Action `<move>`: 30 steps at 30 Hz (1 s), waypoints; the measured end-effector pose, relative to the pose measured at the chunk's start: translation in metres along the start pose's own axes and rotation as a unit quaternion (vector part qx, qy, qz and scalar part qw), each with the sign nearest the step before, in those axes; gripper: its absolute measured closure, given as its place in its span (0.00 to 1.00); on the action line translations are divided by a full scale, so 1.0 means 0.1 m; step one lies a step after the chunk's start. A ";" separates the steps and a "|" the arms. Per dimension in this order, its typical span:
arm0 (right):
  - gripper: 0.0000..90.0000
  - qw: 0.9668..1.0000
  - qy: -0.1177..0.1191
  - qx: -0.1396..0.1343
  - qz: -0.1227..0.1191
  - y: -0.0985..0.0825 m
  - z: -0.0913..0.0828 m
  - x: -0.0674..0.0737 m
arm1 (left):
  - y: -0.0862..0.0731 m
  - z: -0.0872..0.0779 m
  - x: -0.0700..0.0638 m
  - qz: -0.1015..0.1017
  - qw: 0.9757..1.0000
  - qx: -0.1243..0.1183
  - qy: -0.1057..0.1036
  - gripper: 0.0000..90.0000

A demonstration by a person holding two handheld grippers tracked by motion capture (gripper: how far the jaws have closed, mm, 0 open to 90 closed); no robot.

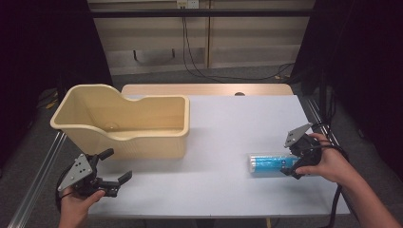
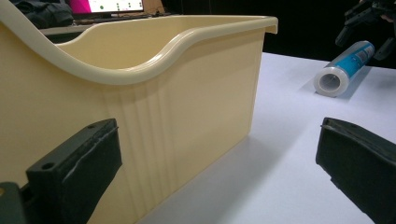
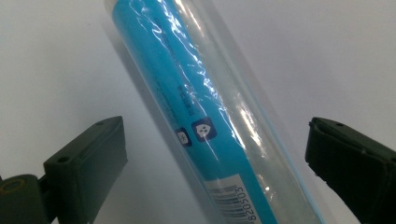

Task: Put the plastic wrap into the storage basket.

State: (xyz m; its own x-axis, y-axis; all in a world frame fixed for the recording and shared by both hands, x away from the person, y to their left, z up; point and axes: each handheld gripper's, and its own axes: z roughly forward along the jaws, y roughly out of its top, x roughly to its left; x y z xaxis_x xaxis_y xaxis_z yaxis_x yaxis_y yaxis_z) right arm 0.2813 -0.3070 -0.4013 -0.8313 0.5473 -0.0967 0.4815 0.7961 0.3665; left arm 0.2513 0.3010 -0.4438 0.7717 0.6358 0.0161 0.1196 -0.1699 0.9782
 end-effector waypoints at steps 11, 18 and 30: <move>0.07 0.997 0.005 0.070 -0.015 0.01 0.11 -0.08 | 0.00 0.00 0.00 0.000 1.000 0.000 0.001 0.00; 0.08 0.995 0.005 0.099 -0.026 -0.04 0.17 -0.14 | 0.00 0.00 0.00 0.000 1.000 0.001 0.000 0.00; 0.16 0.990 0.007 0.128 -0.058 -0.09 0.34 -0.20 | -0.01 0.01 0.00 0.001 1.000 0.003 0.000 0.00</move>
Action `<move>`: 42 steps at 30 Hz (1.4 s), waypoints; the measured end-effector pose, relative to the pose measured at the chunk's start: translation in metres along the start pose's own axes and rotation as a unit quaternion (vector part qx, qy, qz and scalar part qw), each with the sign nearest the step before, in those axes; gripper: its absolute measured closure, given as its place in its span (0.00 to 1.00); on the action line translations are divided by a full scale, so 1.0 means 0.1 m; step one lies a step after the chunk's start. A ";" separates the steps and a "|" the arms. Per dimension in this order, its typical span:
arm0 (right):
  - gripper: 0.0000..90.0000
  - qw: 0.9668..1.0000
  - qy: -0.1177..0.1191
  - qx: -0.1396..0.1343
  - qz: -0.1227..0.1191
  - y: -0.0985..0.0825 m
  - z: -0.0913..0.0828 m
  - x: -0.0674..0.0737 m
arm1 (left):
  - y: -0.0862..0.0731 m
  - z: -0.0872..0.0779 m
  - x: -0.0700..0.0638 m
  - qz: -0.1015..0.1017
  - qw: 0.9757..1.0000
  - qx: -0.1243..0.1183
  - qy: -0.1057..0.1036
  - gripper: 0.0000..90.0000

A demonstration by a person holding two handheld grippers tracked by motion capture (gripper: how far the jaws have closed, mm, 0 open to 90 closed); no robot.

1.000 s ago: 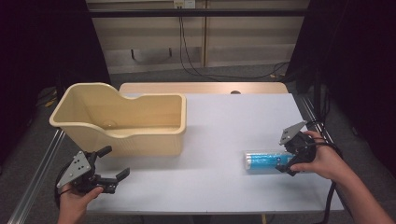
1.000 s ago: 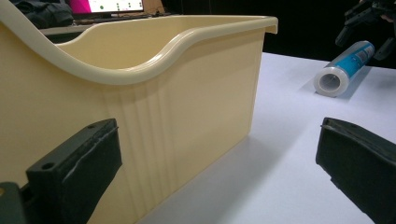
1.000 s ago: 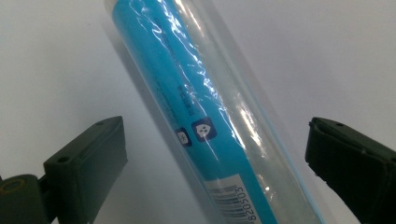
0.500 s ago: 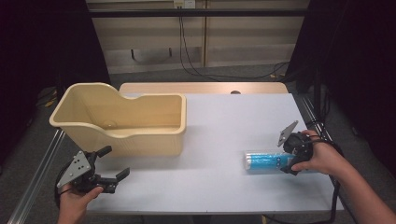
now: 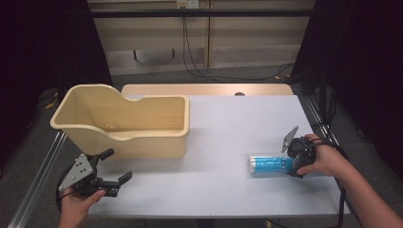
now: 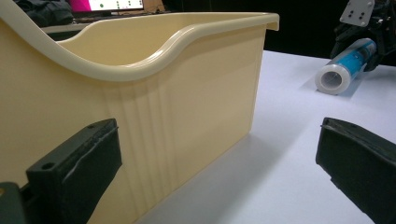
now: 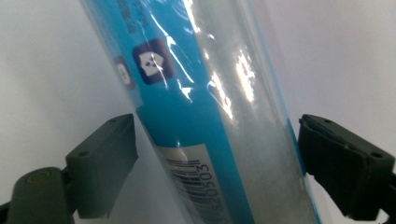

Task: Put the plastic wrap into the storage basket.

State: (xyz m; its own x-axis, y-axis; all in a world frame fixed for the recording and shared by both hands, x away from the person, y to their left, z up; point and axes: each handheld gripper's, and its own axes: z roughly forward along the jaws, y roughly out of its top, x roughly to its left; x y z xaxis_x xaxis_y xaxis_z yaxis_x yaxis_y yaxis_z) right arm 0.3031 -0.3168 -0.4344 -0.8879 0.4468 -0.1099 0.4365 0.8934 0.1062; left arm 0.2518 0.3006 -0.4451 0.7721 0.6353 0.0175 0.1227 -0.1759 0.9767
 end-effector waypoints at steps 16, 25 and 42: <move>0.28 0.998 0.010 0.011 -0.058 0.01 0.05 -0.08 | 0.00 0.01 0.00 0.003 1.000 0.005 0.004 0.00; 0.35 0.999 0.032 0.006 -0.020 0.12 -0.02 -0.09 | 0.00 0.02 0.00 0.003 1.000 0.005 0.006 0.00; 0.35 0.999 0.050 -0.002 -0.001 0.34 -0.03 -0.12 | 0.01 0.00 0.00 0.003 1.000 -0.001 0.006 0.00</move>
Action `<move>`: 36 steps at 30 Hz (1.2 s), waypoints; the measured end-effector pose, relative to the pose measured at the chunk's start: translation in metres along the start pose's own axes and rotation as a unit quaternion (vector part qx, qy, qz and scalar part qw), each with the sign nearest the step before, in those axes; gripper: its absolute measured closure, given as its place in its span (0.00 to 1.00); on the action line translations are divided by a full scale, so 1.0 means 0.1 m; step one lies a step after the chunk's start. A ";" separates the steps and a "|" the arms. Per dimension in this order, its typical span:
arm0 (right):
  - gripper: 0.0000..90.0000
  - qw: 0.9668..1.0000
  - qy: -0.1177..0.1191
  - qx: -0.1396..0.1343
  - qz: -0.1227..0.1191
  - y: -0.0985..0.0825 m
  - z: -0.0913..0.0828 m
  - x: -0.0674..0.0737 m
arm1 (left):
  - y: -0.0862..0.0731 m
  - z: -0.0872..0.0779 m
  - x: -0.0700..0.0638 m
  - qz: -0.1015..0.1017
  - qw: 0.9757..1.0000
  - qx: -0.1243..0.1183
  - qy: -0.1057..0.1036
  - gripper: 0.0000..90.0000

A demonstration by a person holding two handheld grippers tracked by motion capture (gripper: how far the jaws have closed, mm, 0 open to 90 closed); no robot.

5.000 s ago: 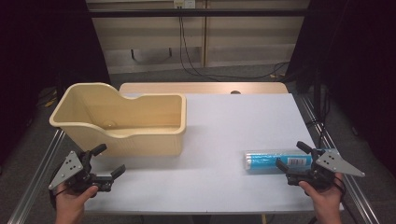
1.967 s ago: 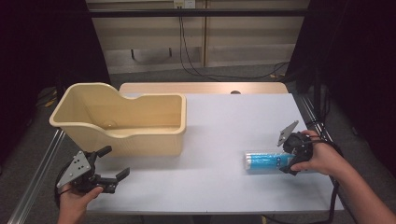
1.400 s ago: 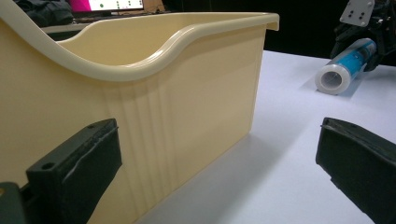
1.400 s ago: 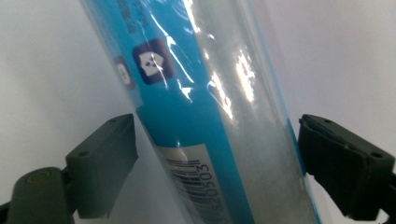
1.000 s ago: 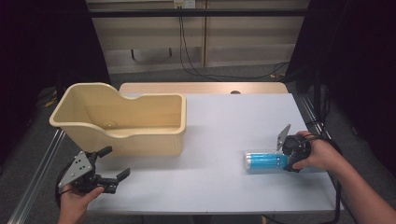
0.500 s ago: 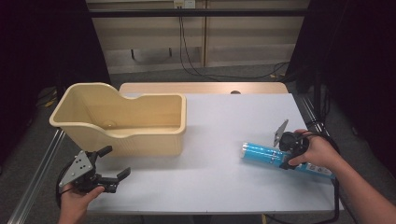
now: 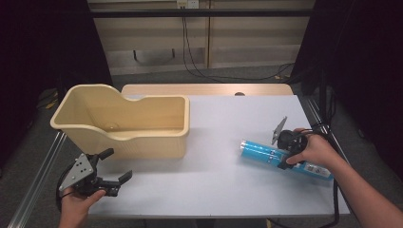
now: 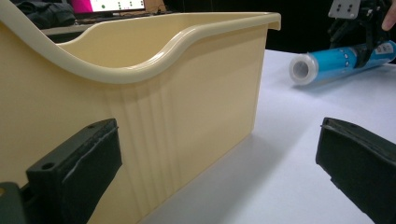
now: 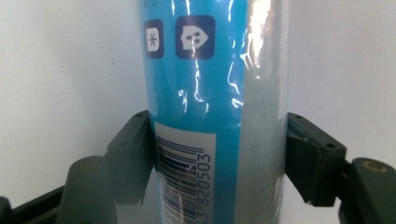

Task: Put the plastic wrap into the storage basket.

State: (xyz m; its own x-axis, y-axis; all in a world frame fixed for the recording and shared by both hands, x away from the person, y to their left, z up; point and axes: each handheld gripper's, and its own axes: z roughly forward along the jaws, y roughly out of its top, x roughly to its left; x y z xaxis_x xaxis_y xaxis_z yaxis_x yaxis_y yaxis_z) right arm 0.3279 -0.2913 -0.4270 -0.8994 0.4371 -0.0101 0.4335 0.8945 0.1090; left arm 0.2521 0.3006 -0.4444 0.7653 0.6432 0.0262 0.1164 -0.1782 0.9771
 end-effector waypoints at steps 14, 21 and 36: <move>0.34 1.000 -0.004 0.019 -0.005 -0.08 0.14 0.03 | -0.01 0.00 -0.01 0.004 1.000 0.006 -0.001 0.00; 0.36 1.000 -0.006 0.015 -0.018 -0.06 0.13 0.04 | -0.01 0.02 0.00 0.004 1.000 0.005 -0.002 0.00; 0.36 0.999 -0.002 -0.029 -0.019 0.18 -0.24 0.04 | -0.01 0.01 0.00 0.001 1.000 0.004 -0.005 0.00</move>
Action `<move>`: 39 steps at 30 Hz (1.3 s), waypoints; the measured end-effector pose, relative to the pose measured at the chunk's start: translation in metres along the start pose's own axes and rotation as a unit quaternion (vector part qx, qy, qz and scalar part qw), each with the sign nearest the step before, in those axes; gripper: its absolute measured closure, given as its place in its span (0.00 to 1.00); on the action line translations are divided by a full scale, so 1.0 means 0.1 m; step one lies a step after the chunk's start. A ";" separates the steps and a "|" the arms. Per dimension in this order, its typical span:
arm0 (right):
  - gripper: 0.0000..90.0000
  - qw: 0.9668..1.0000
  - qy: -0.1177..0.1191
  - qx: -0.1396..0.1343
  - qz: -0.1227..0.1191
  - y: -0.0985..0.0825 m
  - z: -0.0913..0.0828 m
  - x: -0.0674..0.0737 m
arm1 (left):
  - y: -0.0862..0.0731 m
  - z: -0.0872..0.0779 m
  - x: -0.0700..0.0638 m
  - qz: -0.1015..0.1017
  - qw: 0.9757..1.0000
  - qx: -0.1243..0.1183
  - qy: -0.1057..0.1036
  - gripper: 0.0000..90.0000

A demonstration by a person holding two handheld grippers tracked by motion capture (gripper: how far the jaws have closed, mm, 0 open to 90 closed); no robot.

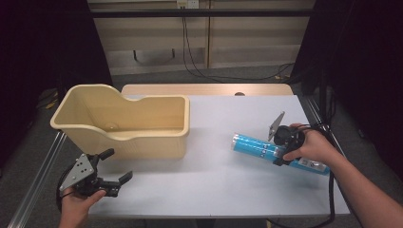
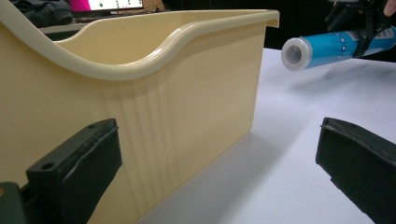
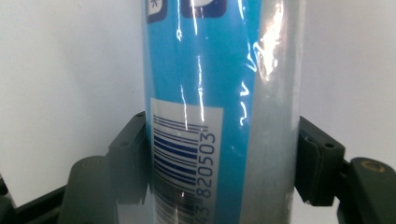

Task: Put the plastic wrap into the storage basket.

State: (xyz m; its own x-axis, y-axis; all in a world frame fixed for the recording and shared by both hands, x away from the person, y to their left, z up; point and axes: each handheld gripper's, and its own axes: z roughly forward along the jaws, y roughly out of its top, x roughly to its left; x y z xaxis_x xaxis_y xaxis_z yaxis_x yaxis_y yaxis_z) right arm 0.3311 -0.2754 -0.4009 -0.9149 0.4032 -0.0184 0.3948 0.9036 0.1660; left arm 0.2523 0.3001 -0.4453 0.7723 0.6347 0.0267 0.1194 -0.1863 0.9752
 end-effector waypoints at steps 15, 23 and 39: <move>0.36 1.000 -0.012 -0.025 -0.009 0.33 -0.41 -0.08 | 0.00 -0.01 0.01 -0.012 1.000 -0.011 -0.010 0.00; 0.36 0.999 -0.017 -0.029 -0.013 0.43 -0.55 -0.11 | 0.00 -0.01 0.01 -0.018 1.000 -0.015 -0.011 0.00; 0.36 0.999 -0.026 -0.038 -0.025 0.71 -0.89 -0.20 | 0.00 0.00 0.00 -0.015 1.000 -0.014 -0.019 0.00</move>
State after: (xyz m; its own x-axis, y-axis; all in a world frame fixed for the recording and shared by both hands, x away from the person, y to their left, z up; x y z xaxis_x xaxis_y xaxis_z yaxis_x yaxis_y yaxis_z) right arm 0.3696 -0.2324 -0.3006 -0.9270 0.3665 -0.0798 0.3393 0.9100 0.2381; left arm 0.2521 0.3000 -0.4450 0.7913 0.6113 -0.0112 0.1268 -0.1462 0.9811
